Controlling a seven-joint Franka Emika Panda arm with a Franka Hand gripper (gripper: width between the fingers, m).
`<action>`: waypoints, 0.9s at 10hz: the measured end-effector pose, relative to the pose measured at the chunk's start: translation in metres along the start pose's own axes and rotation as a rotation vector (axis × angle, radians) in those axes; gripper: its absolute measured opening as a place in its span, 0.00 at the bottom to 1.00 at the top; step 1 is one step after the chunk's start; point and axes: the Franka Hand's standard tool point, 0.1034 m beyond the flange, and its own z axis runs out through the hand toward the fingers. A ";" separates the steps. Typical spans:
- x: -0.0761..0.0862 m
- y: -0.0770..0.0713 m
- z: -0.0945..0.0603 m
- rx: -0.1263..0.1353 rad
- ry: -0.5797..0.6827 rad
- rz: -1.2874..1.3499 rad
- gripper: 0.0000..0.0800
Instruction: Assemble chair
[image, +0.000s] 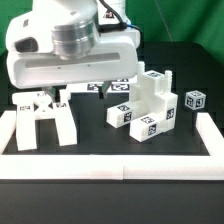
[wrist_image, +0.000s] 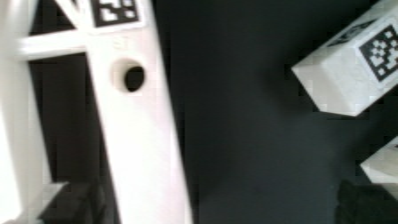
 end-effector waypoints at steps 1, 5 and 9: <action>0.001 0.000 0.001 -0.002 0.005 -0.003 0.81; 0.017 0.013 0.000 -0.059 0.143 -0.149 0.81; 0.011 0.022 0.004 -0.056 0.240 -0.139 0.81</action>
Offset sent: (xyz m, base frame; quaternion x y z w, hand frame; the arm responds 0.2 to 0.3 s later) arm -0.0009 -0.0155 -0.0028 -0.0487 0.0380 -0.1425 0.9879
